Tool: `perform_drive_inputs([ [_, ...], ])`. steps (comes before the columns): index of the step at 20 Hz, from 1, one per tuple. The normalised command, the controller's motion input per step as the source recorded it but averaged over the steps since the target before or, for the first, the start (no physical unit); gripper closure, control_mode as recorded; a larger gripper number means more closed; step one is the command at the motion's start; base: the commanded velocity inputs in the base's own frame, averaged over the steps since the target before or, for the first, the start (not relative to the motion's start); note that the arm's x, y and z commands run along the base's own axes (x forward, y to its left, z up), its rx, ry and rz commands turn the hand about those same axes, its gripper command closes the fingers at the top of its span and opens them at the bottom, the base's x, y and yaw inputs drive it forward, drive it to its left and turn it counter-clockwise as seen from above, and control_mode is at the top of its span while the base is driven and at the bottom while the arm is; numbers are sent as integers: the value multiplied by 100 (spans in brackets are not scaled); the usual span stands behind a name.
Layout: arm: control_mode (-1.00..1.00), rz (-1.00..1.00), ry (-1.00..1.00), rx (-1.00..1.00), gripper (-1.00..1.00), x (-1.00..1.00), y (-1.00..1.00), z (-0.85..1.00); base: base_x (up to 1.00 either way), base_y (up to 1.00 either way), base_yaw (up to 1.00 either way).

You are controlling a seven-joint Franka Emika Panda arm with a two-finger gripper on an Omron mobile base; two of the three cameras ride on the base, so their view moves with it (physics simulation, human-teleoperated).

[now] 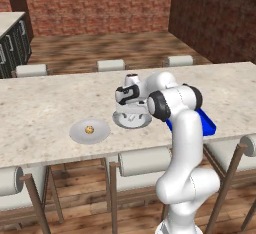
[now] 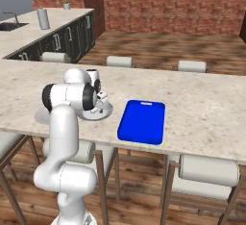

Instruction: Move the dessert items from the plates to the tray.

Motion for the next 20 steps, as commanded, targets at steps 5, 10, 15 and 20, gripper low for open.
perform_drive_inputs([
  [5,-100,0,0,0,100,0,0,-8,0,0,0],
  [10,-100,0,0,0,100,0,0,0,0,0,0],
  [15,-100,0,-1,0,100,0,0,0,0,0,0],
  [20,-100,0,-1,7,100,0,-10,35,0,0,0],
])
